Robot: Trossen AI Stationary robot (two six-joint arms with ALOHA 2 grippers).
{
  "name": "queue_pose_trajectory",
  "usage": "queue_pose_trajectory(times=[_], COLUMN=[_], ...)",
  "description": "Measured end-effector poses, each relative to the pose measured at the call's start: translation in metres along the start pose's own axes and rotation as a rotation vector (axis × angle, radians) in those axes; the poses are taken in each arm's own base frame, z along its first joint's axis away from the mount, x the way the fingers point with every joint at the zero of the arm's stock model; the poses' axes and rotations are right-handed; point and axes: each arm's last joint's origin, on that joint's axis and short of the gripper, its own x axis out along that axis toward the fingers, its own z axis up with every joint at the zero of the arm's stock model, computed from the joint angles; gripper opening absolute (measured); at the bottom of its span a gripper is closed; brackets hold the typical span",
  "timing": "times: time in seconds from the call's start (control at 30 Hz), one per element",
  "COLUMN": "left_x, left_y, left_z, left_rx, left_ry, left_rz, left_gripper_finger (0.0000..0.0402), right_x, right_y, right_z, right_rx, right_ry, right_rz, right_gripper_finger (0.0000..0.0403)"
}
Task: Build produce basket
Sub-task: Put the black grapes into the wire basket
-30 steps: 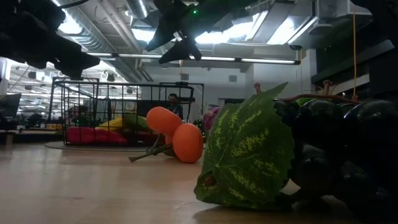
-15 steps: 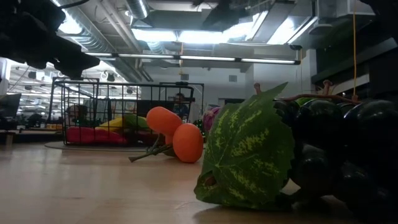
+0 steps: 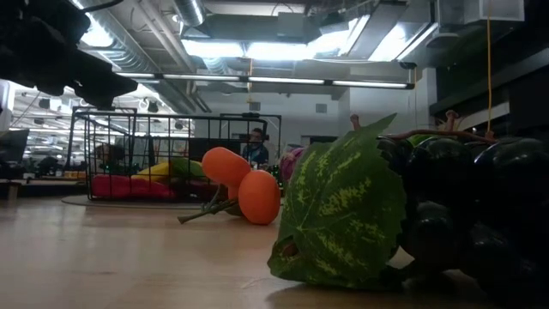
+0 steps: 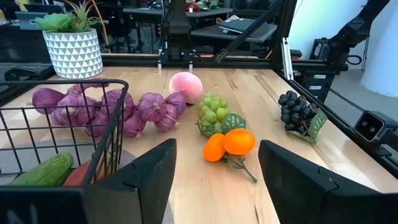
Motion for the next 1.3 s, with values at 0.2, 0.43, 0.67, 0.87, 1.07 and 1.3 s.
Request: queue_pose_trajectory(times=[0.2,0.43,0.67,0.87,1.07,1.3], left_x=[0.0,0.0,0.0,0.0,0.0,0.0], left_y=[0.0,0.0,0.0,0.0,0.0,0.0], left_z=[0.0,0.0,0.0,0.0,0.0,0.0], left_rx=[0.0,0.0,0.001,0.001,0.001,0.001], left_ry=[0.001,0.001,0.002,0.002,0.003,0.002], left_rz=[0.0,0.0,0.001,0.001,0.0,0.001], left_gripper_finger=[0.0225,0.0225,0.0225,0.0225,0.0225,0.0225], right_x=[0.0,0.014,0.052,0.106,0.153,0.197], right_y=[0.047,0.087,0.112,0.124,0.132,0.137], right_z=[-0.04,-0.074,-0.073,-0.066,-0.072,-0.077], right_rx=[-0.091,-0.139,-0.138,-0.128,-0.174,-0.13], right_ry=[-0.052,-0.181,-0.179,-0.02,0.088,0.125], right_rz=[-0.055,-0.16,-0.137,-0.095,-0.139,-0.186], right_gripper_finger=[0.0268,0.0268,0.0268,0.0268,0.0268,0.0268])
